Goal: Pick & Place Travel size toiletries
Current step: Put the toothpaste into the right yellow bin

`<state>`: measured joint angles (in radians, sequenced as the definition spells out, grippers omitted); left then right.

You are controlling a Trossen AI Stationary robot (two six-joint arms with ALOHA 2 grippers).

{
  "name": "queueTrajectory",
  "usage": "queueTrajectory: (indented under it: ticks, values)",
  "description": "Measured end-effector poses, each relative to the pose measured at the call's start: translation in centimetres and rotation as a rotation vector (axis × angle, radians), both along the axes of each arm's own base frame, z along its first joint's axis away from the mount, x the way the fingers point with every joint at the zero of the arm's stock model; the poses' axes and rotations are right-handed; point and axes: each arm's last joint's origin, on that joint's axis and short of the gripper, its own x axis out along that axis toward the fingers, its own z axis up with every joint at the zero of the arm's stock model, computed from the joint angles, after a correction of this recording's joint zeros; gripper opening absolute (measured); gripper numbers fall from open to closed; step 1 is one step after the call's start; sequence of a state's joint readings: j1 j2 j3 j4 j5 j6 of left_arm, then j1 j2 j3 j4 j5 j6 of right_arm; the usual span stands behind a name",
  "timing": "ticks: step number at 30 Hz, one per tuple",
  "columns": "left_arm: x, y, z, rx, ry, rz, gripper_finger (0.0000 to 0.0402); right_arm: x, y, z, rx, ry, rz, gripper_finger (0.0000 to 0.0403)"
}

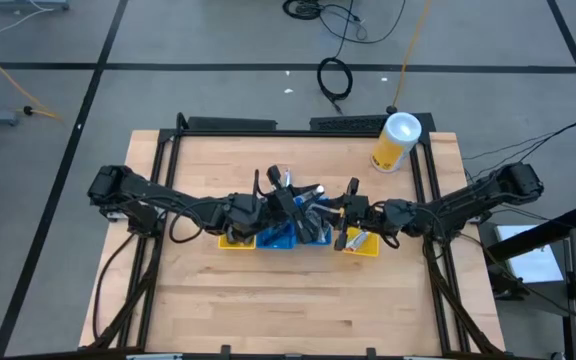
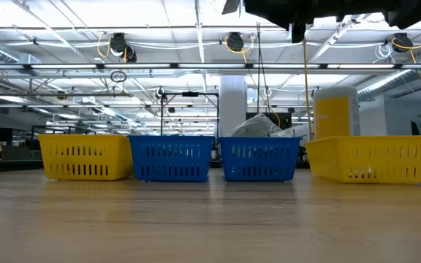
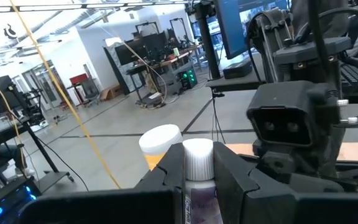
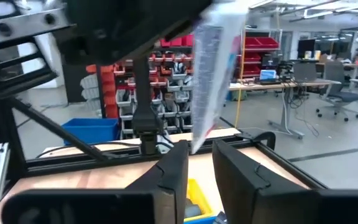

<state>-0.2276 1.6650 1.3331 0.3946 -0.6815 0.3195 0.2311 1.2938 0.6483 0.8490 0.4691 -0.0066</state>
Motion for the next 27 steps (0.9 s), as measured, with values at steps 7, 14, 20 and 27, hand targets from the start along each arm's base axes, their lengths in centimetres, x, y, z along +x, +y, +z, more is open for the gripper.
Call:
queueTrajectory:
  ticks: [7, 14, 20, 27]
  values:
    - [0.1, 0.1, -0.1, 0.001, 0.003, 0.003, 0.0037, 0.6, -0.4, -0.4, 0.026, -0.021, 0.022, 0.0095]
    - [0.2, 0.6, -0.2, -0.005, 0.003, 0.017, 0.0037, 1.3, -0.6, -0.8, 0.028, -0.071, 0.019, 0.0117]
    - [0.2, 0.6, -0.2, -0.008, 0.002, 0.014, 0.0037, 1.5, -1.6, -0.7, 0.032, -0.096, -0.015, 0.0121]
    - [0.2, 0.6, -0.2, -0.014, -0.002, 0.001, 0.0037, 1.6, -1.8, -0.6, 0.03, -0.085, -0.02, 0.011]
